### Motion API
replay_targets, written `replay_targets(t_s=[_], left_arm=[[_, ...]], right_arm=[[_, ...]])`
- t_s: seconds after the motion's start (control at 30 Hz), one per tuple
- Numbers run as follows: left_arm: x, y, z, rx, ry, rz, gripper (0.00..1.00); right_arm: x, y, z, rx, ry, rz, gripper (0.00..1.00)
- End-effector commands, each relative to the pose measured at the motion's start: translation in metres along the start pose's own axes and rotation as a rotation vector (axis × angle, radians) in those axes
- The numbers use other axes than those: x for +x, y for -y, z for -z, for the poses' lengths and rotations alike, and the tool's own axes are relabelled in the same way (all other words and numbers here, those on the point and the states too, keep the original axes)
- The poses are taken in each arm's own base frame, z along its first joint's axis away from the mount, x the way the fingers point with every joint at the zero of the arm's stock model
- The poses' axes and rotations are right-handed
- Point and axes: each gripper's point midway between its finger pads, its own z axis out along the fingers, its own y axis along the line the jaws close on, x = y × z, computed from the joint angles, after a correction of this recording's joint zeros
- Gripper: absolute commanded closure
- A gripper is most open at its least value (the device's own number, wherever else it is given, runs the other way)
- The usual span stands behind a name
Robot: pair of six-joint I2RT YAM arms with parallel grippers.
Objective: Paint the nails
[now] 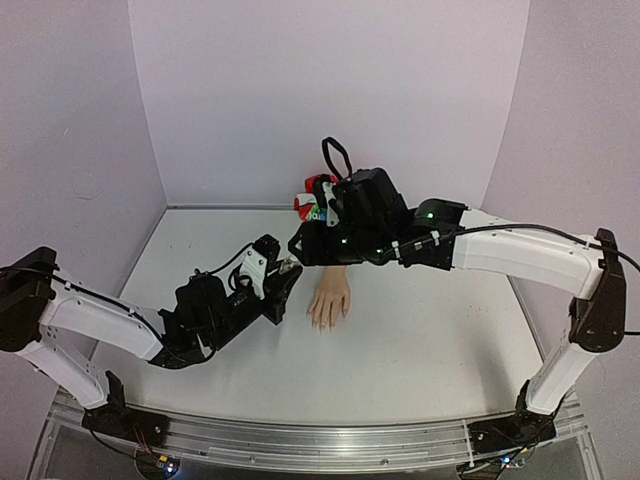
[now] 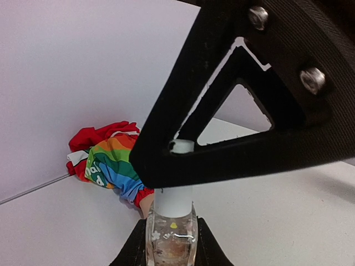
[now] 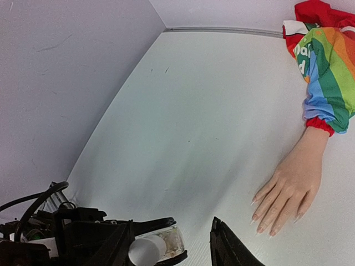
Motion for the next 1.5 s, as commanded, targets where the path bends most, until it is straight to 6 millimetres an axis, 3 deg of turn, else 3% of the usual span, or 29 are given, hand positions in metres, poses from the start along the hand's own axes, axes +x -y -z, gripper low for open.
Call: replay_targets(t_s=[0.0, 0.07, 0.23, 0.33, 0.4, 0.43, 0.53, 0.63, 0.7, 0.8, 0.9, 1.0, 1.1, 1.17, 1.3, 1.47], left_arm=[[-0.038, -0.002, -0.007, -0.027, 0.100, 0.046, 1.00], [-0.038, -0.002, -0.007, -0.026, 0.095, 0.051, 1.00], [-0.039, 0.000, -0.007, -0.017, 0.077, 0.067, 1.00], [-0.043, 0.007, -0.004, 0.042, 0.060, 0.081, 1.00], [-0.047, 0.016, 0.002, 0.120, 0.053, 0.098, 1.00], [-0.047, 0.023, 0.008, 0.188, 0.047, 0.108, 1.00], [-0.056, 0.044, 0.035, 0.497, 0.040, 0.232, 1.00], [-0.074, 0.059, 0.075, 0.858, 0.036, 0.350, 1.00], [-0.082, 0.074, 0.099, 1.074, -0.010, 0.385, 1.00], [-0.094, 0.082, 0.114, 1.202, -0.041, 0.425, 1.00], [-0.096, 0.074, 0.108, 1.108, -0.009, 0.421, 1.00], [-0.089, 0.054, 0.085, 0.893, 0.001, 0.373, 1.00], [-0.073, 0.012, 0.047, 0.514, -0.035, 0.332, 1.00], [-0.068, -0.008, 0.035, 0.310, -0.030, 0.255, 1.00], [-0.062, -0.028, 0.030, 0.071, 0.015, 0.146, 1.00], [-0.057, -0.031, 0.022, -0.005, 0.032, 0.111, 1.00]], right_arm=[[-0.014, -0.013, 0.003, -0.017, 0.031, 0.018, 0.60], [-0.010, -0.013, 0.000, -0.020, 0.021, 0.023, 0.68], [-0.003, -0.017, -0.004, -0.048, -0.003, 0.035, 0.72], [0.001, -0.018, -0.004, -0.069, -0.005, 0.062, 0.85], [0.004, -0.023, 0.001, -0.113, -0.011, 0.118, 1.00], [0.006, -0.028, 0.004, -0.145, -0.014, 0.167, 1.00], [0.027, -0.049, 0.025, -0.363, -0.036, 0.378, 1.00], [0.068, -0.077, 0.079, -0.786, -0.081, 0.584, 1.00], [0.080, -0.085, 0.101, -0.914, -0.092, 0.616, 1.00], [0.090, -0.090, 0.116, -1.009, -0.144, 0.598, 1.00], [0.090, -0.084, 0.109, -0.953, -0.133, 0.591, 1.00], [0.074, -0.072, 0.096, -0.808, -0.073, 0.552, 0.98], [0.044, -0.054, 0.084, -0.607, 0.005, 0.442, 0.51], [0.026, -0.038, 0.075, -0.469, 0.050, 0.343, 0.38], [0.004, -0.013, 0.062, -0.291, 0.099, 0.150, 0.28], [-0.010, -0.011, 0.057, -0.214, 0.119, 0.001, 0.31]])
